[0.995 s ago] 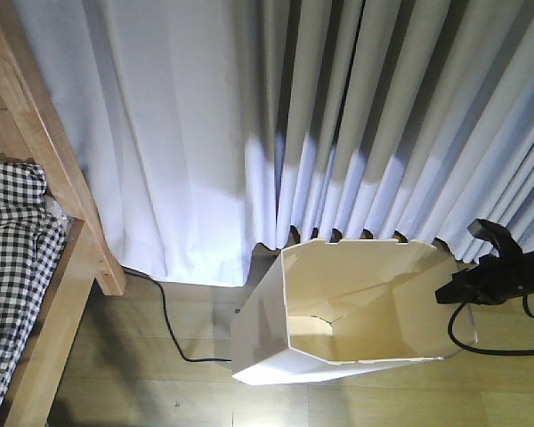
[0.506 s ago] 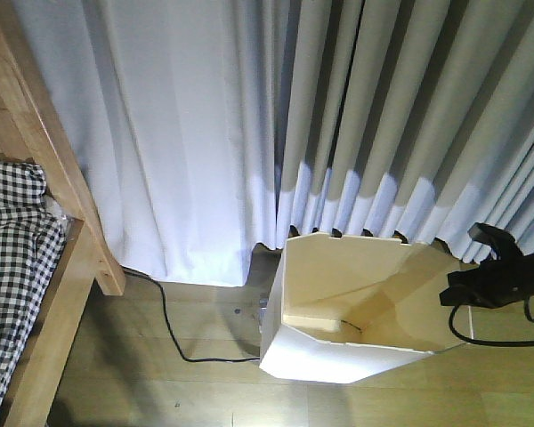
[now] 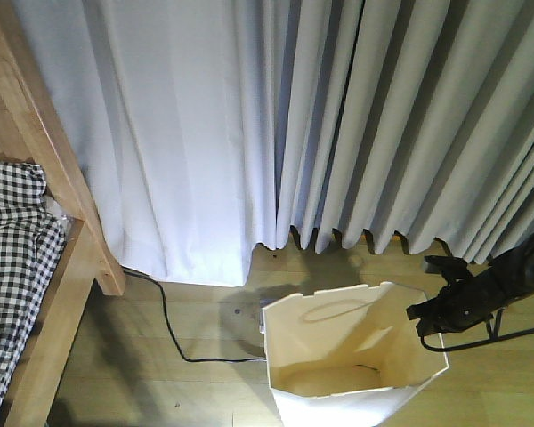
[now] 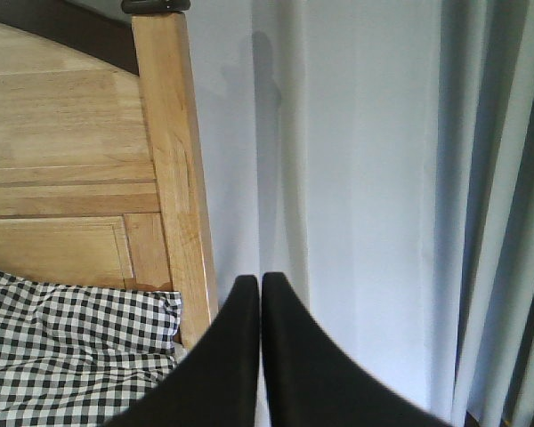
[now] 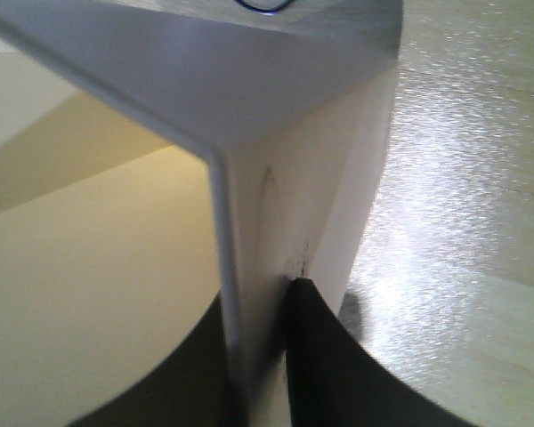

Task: Move trash bin to bedside with robot
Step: 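Lower the bin to the floor with the right gripper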

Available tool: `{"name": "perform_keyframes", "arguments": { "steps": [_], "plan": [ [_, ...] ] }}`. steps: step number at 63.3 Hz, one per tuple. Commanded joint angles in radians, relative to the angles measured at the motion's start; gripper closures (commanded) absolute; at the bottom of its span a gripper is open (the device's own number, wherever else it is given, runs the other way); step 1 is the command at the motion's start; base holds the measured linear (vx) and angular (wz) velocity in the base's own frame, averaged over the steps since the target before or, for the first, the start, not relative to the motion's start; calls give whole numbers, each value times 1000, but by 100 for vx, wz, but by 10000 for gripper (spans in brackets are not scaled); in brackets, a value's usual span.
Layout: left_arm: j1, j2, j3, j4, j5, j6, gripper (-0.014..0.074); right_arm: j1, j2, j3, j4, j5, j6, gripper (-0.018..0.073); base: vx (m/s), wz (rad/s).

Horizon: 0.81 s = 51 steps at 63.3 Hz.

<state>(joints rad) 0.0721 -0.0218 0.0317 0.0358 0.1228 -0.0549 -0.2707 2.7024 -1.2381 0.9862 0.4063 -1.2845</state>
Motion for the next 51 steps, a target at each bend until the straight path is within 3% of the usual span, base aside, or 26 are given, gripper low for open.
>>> {"name": "perform_keyframes", "arguments": {
  "steps": [1, 25, 41, 51],
  "plan": [
    [-3, -5, -24, -2, -72, -4, 603, 0, -25, -72, 40, 137, 84, 564, 0, 0],
    [-3, -5, -24, -2, -72, -4, 603, 0, 180, -313, 30, 240, 166, 559, 0, 0],
    [-3, -5, -24, -2, -72, -4, 603, 0, 262, -440, -161, 273, 294, 559, 0, 0],
    [-3, -5, -24, -2, -72, -4, 603, 0, 305, -514, -221, 276, 340, 559, 0, 0]
  ]
}}
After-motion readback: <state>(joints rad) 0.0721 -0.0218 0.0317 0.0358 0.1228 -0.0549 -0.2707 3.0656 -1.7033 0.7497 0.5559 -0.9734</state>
